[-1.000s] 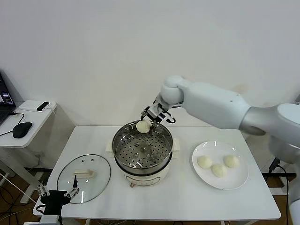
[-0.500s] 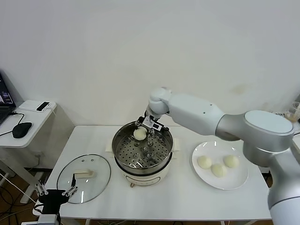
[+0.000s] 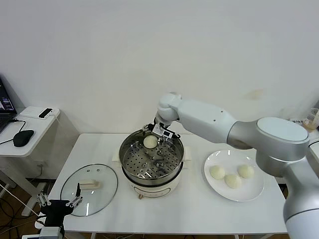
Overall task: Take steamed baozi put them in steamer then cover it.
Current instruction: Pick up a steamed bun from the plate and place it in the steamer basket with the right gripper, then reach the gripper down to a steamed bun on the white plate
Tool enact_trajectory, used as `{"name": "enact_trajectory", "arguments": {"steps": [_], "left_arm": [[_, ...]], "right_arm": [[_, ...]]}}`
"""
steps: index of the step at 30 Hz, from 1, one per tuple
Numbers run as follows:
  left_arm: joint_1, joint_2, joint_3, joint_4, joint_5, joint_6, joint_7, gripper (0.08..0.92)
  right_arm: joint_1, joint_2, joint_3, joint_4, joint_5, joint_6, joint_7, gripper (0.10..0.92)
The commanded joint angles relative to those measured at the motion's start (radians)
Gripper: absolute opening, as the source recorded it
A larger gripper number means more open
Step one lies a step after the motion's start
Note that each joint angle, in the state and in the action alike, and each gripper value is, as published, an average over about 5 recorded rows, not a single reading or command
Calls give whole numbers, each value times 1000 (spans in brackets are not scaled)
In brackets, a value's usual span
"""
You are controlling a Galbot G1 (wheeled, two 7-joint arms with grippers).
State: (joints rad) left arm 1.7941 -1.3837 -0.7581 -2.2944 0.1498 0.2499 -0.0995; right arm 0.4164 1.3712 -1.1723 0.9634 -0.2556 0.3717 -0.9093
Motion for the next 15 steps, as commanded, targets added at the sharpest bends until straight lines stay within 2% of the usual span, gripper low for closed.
{"name": "enact_trajectory", "arguments": {"steps": [1,7,15], "left_arm": [[-2,3,1,-5,0,3,2,823],[-3,11,3,-14,0,8,6,823],[-5,22,13,-19,-1,8,9,823]], "right_arm": [[90,-91,2,160,211,-161,-71,820],[157,-272,41,383,344,-407,-111,823],[179,-548,83,523,328,-619,-140,823]]}}
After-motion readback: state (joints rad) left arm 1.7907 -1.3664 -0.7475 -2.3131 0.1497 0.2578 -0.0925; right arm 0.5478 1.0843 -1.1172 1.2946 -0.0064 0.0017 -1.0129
